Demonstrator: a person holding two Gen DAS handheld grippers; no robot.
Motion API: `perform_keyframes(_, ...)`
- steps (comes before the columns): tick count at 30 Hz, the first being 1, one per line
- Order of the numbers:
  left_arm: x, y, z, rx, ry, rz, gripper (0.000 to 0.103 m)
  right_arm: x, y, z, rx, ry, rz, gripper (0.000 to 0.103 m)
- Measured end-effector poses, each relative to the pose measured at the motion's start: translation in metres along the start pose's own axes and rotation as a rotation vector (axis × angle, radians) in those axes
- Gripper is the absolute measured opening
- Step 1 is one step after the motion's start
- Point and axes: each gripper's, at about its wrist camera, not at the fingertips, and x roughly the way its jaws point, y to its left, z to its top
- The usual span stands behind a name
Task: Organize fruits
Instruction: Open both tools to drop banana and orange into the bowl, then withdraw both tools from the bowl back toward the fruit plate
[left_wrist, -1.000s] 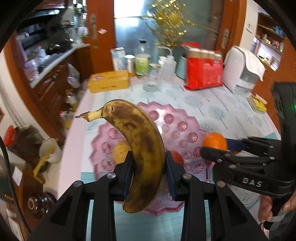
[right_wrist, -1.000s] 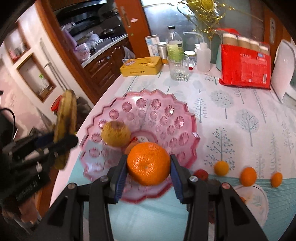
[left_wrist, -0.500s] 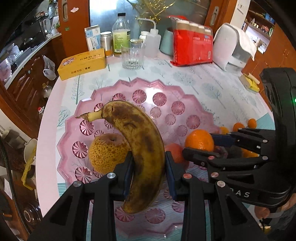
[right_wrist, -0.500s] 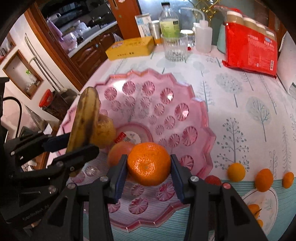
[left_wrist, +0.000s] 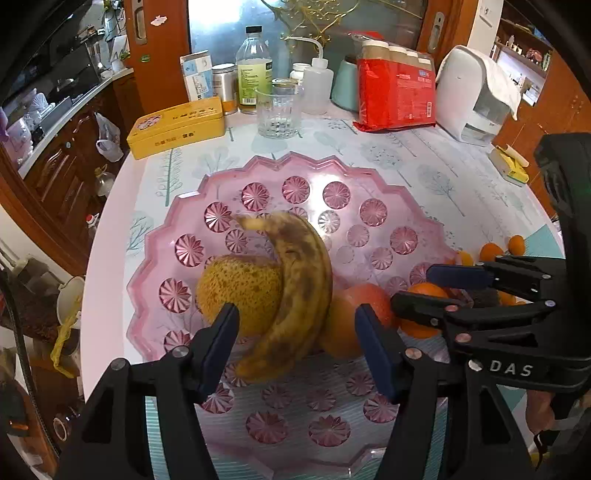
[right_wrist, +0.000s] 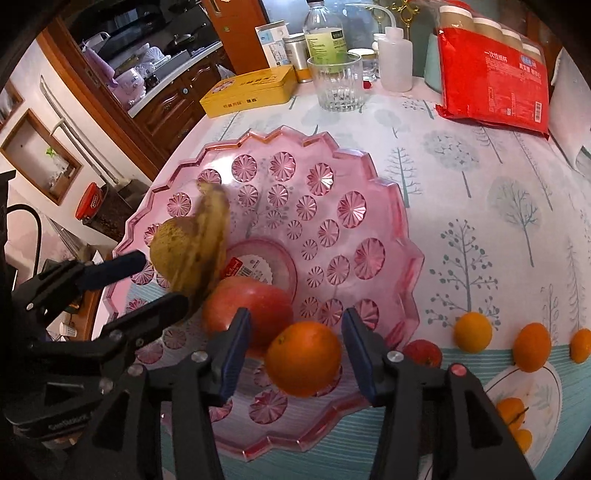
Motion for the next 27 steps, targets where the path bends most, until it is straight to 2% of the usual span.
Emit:
perform_keyframes(6, -0.008, 0.003, -0.004, -0.021, -0.004, 0.032, 0.070, -0.010, 0.005, -0.003, -0.005, -0.021, 0.017, 0.052)
perform_keyframes(14, -0.042, 0.002, -0.012, -0.039, -0.060, 0.075, 0.083, -0.025, 0.007, -0.013, 0.007, -0.036, 0.044, 0.052)
perform_keyframes(27, -0.086, -0.011, -0.028, -0.079, -0.096, 0.075, 0.084, -0.061, 0.016, -0.034, -0.006, -0.085, 0.059, 0.052)
